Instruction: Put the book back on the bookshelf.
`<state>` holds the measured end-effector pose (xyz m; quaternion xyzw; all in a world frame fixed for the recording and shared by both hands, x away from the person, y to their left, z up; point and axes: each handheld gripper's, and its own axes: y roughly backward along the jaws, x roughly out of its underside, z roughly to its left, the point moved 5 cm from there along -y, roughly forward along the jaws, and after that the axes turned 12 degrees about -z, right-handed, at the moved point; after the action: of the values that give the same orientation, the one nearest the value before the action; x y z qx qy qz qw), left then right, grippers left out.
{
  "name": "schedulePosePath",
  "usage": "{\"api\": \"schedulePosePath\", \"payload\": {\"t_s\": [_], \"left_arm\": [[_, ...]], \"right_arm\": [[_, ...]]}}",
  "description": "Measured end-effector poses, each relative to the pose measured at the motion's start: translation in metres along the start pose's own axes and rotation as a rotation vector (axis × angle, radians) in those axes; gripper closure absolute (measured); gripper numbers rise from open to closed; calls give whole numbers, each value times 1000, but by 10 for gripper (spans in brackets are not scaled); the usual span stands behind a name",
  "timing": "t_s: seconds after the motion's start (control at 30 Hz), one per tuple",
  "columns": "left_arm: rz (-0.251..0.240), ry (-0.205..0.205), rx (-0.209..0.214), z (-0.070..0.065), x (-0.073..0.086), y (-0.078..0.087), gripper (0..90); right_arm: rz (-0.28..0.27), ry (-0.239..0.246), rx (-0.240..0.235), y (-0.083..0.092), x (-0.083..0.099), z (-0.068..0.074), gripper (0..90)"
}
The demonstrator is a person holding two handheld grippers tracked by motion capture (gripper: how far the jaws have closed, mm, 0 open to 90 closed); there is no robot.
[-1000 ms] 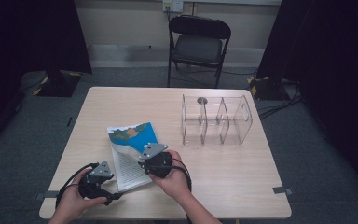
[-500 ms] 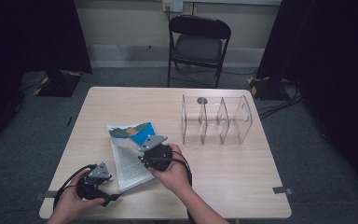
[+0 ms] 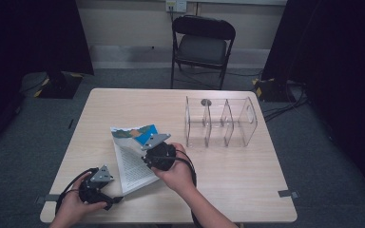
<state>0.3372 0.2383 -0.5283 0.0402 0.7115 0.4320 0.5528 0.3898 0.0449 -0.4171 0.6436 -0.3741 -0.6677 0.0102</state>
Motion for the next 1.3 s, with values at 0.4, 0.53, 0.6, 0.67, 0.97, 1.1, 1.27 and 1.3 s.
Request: {"api": "schedulePosePath", "payload": {"t_s": [0.4, 0.53, 0.6, 0.67, 0.97, 1.1, 1.27, 1.3], "left_arm": [[-45, 49, -51, -5, -5, -13, 0], [-57, 57, -69, -4, -6, -15, 0], [-63, 63, -71, -4, -6, -15, 0], [-61, 62, -74, -3, -6, -15, 1], [-70, 63, -74, -1, -6, -14, 25], [-62, 70, -74, -1, -7, -14, 26], [-60, 59, -56, -3, -8, -13, 70], [-74, 60, -46, -4, -9, -12, 88]], "right_arm": [[5, -6, 0, 0, -4, -1, 749], [6, -15, 0, 0, -5, -1, 750], [15, -25, 7, 0, -6, -1, 750], [11, -29, 3, -1, -7, -1, 750], [29, -50, 0, 3, -17, -4, 751], [36, -55, -5, 4, -20, -5, 751], [47, -56, -7, 4, -20, -5, 750], [40, -56, -4, 4, -21, -6, 751]]}}
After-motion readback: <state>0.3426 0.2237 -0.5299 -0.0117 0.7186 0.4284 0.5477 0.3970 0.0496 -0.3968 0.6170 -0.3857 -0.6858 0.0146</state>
